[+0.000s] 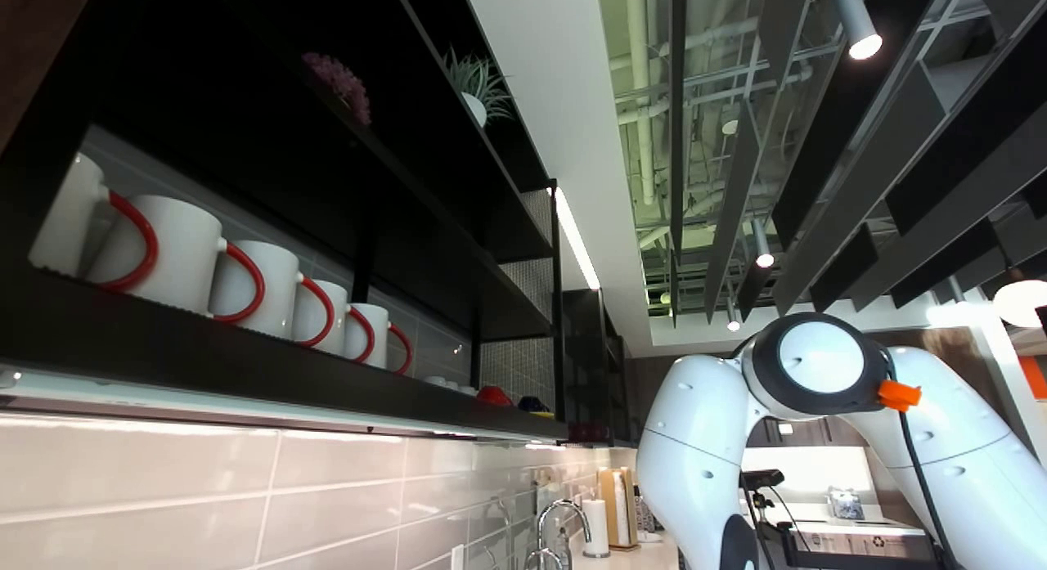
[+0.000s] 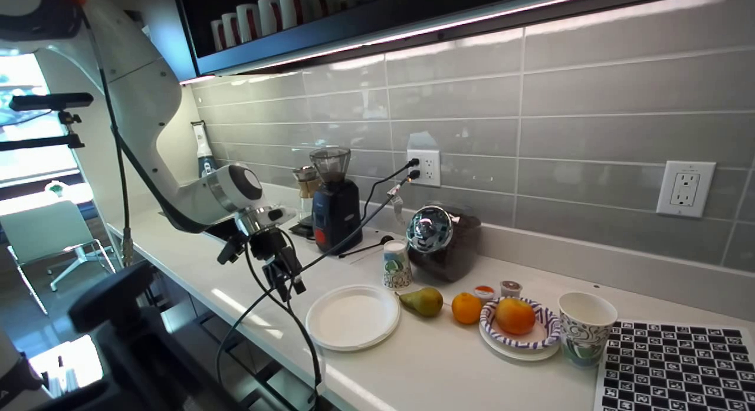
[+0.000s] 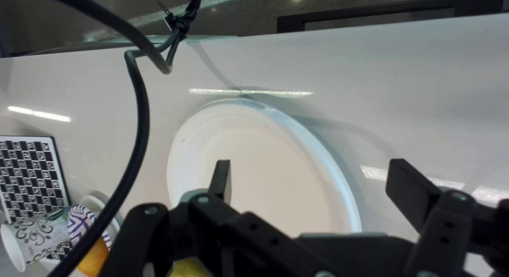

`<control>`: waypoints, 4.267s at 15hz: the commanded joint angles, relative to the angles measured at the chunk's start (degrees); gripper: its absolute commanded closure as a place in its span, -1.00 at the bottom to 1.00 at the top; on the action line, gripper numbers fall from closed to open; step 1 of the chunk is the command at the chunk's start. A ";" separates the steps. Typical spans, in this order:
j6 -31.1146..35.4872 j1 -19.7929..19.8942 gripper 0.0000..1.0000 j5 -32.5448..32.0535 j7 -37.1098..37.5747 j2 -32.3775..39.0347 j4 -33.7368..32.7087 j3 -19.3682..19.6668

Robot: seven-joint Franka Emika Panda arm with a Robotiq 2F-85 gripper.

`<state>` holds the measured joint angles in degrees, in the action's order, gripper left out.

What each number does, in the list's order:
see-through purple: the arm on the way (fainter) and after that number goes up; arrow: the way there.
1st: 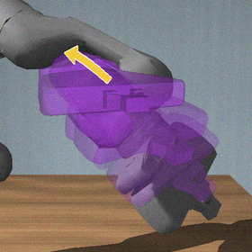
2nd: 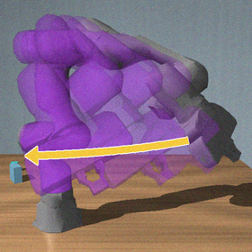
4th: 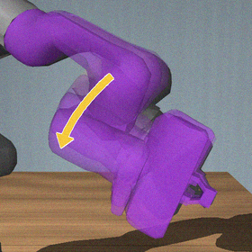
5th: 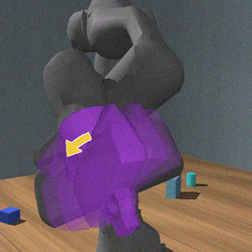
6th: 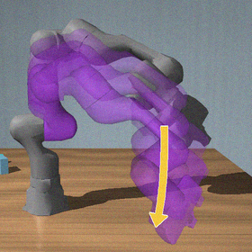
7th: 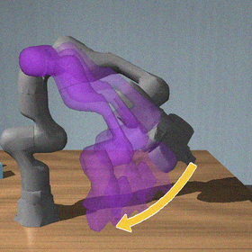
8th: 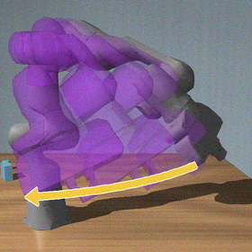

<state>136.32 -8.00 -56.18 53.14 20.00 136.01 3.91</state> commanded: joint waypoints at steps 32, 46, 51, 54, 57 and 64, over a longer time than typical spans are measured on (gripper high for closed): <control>-10.89 0.34 0.43 -16.62 2.86 17.59 -13.88 -2.99; -14.26 0.40 1.00 -12.05 6.54 13.87 -11.68 -4.61; -19.17 -0.66 0.99 -10.78 8.87 10.49 -10.02 -5.77; -24.30 -2.17 0.98 -10.31 11.91 7.28 -7.97 -6.69; -31.06 -4.03 0.98 -10.77 15.67 3.10 -5.49 -8.38; -40.12 -5.98 0.93 -11.73 18.12 -2.02 -3.80 -13.63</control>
<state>96.53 -14.77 -67.85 71.24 17.82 132.38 -8.85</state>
